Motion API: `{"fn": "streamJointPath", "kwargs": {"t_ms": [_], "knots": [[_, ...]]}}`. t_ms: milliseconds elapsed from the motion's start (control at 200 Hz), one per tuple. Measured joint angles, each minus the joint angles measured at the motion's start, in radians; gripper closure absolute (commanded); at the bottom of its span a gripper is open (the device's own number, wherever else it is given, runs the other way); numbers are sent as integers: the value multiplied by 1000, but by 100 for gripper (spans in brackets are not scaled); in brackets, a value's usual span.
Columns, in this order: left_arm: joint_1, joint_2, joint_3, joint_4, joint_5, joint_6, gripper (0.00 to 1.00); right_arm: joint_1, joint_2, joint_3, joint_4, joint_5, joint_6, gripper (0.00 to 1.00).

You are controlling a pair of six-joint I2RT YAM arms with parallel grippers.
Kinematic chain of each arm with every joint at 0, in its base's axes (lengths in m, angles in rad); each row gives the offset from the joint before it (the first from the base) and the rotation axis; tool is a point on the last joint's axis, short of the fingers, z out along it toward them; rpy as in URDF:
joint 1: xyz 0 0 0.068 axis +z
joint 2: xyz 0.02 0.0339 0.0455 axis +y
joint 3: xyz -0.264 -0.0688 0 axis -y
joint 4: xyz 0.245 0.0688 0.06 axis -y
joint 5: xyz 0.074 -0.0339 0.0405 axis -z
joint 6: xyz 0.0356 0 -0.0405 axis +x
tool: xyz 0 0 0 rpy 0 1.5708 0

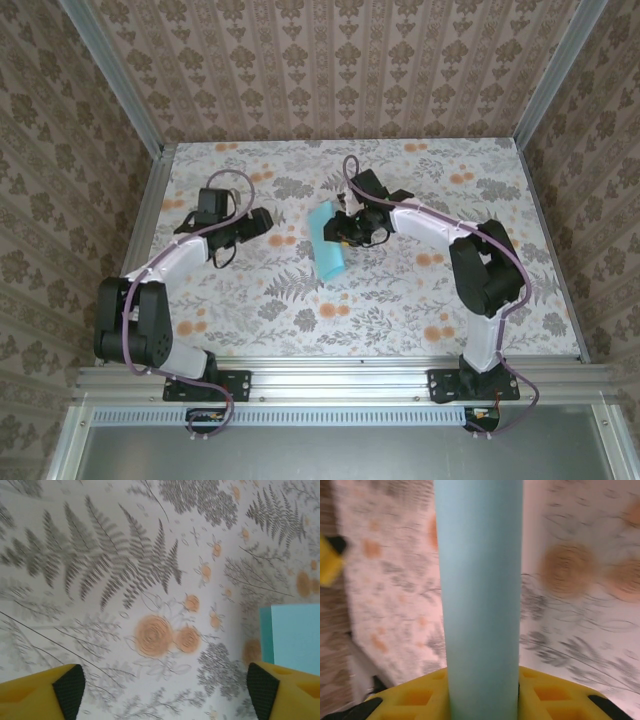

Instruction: Fold a paper plane with a square sheet of paper (pick it up from the middle)

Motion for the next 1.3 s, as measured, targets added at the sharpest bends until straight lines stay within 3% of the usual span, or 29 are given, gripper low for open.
{"fn": "streamJointPath", "kwargs": {"t_ms": [260,850,1305], "knots": [[-108,40,-41,114,87,-115,38,-53,13,-89,175,-94,81,68],[-298,300,69,233,158,-216,78,-88,106,-171,186,-90,73,69],[-341,427,180,218,163,-218,91,-98,111,-186,202,-90,70,69]]}}
